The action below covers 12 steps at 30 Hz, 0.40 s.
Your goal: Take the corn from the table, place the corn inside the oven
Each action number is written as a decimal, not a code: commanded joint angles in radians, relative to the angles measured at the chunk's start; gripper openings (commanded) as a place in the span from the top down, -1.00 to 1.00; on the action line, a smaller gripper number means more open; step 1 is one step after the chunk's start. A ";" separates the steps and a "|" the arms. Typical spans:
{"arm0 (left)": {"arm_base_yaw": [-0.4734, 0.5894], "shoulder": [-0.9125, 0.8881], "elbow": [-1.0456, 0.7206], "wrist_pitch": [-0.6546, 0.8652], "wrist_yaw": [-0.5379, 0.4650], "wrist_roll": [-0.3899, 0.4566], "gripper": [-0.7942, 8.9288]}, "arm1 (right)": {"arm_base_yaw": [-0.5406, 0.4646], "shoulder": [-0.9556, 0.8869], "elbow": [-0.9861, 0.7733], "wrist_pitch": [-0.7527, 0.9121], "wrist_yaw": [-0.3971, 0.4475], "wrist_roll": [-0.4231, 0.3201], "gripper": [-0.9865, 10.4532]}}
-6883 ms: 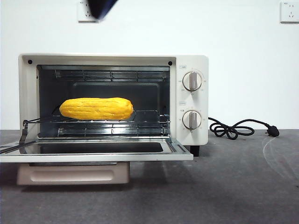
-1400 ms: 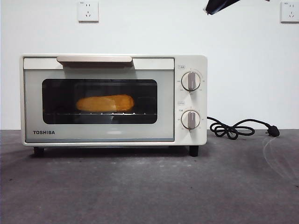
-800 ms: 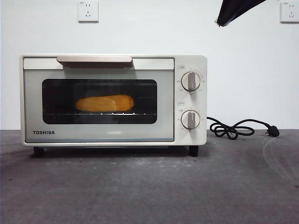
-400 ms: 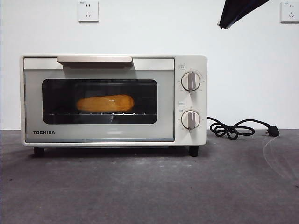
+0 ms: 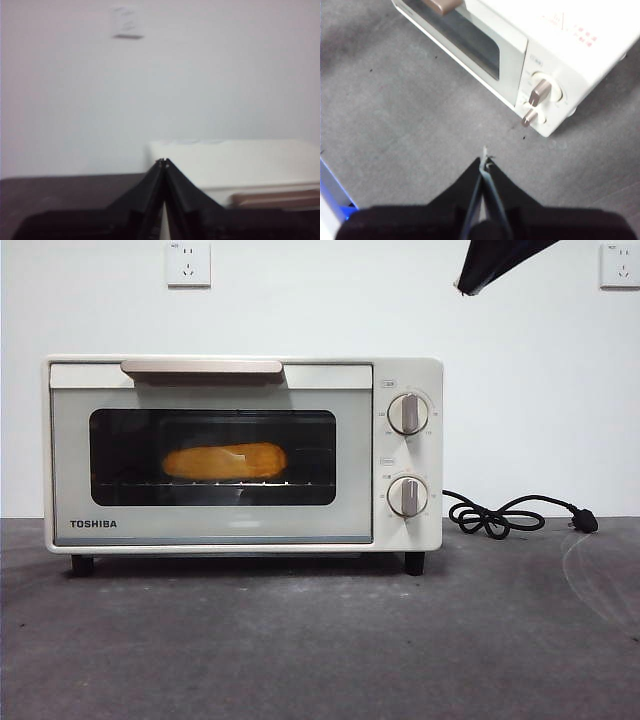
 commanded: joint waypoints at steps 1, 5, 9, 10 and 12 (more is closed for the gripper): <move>-0.008 -0.049 -0.085 0.046 -0.056 0.007 0.84 | 0.000 0.001 0.001 0.024 0.000 -0.003 0.83; -0.011 -0.109 -0.171 0.075 -0.099 0.009 0.84 | 0.000 0.001 0.001 0.041 0.000 -0.003 0.83; -0.011 -0.145 -0.223 0.074 -0.109 0.019 0.84 | 0.000 0.001 0.001 0.040 0.000 -0.003 0.83; -0.011 -0.153 -0.233 0.074 -0.108 0.021 0.84 | 0.000 0.000 0.001 0.040 0.000 -0.003 0.83; -0.011 -0.167 -0.249 0.049 -0.108 0.020 0.84 | 0.000 0.001 0.001 0.040 0.000 -0.003 0.83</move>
